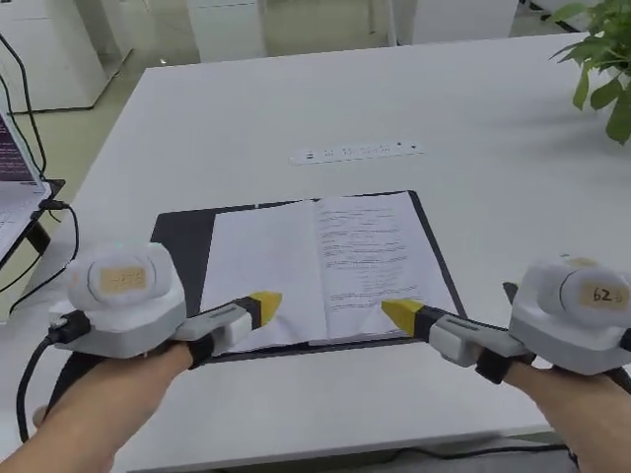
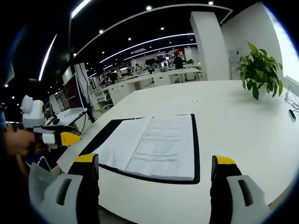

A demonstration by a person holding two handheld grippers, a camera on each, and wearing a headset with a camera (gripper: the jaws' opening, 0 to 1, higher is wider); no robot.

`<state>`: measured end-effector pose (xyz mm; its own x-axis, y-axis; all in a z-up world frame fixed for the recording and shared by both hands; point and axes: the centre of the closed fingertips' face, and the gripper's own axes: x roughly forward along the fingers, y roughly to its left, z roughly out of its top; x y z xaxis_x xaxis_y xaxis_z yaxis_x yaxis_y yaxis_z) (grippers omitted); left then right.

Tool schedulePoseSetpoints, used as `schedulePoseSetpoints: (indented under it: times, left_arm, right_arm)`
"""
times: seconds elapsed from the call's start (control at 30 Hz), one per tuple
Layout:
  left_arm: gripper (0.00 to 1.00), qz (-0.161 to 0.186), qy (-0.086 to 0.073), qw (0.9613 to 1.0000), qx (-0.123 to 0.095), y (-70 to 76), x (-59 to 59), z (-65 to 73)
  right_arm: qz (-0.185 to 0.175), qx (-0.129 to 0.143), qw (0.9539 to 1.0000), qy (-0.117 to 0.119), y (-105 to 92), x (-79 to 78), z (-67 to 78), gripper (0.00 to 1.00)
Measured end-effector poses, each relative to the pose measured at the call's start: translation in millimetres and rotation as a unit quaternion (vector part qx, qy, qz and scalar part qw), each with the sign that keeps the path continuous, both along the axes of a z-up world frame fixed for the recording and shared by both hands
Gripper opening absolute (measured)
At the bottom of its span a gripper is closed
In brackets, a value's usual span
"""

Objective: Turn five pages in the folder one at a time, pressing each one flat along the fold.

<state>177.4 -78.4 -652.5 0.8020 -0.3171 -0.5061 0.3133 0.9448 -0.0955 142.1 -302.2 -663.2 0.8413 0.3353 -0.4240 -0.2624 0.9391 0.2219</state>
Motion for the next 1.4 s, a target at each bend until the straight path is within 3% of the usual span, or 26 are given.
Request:
schedulePoseSetpoints:
  times: [0.13, 0.4, 0.57, 0.83, 1.4]
  left_arm:
    - [0.90, -0.035, 0.013, 0.9991, 0.019, -28.7, 10.0, -15.7]
    - [0.87, -0.070, 0.026, 0.9970, 0.022, -73.0, 18.5, -36.4]
    - [0.85, -0.088, 0.036, 0.9950, 0.032, -91.1, 21.7, -49.1]
    - [0.81, -0.102, 0.043, 0.9934, 0.029, -119.2, 26.3, -62.0]
    - [0.70, -0.137, 0.044, 0.9894, 0.018, -176.5, 34.0, -87.2]
  right_arm:
    - [0.012, -0.006, 0.9999, 0.000, 0.8, -1.6, -0.5, 1.00]
    - [0.020, -0.007, 0.9998, 0.003, -3.4, -2.7, -2.3, 1.00]
    - [0.017, -0.003, 0.9999, 0.004, -12.3, -2.8, -2.8, 1.00]
    - [0.006, -0.001, 0.9999, 0.008, -28.8, -1.1, -6.0, 0.99]
    - [0.016, 0.003, 0.9998, 0.010, -33.4, -1.5, -10.2, 0.98]
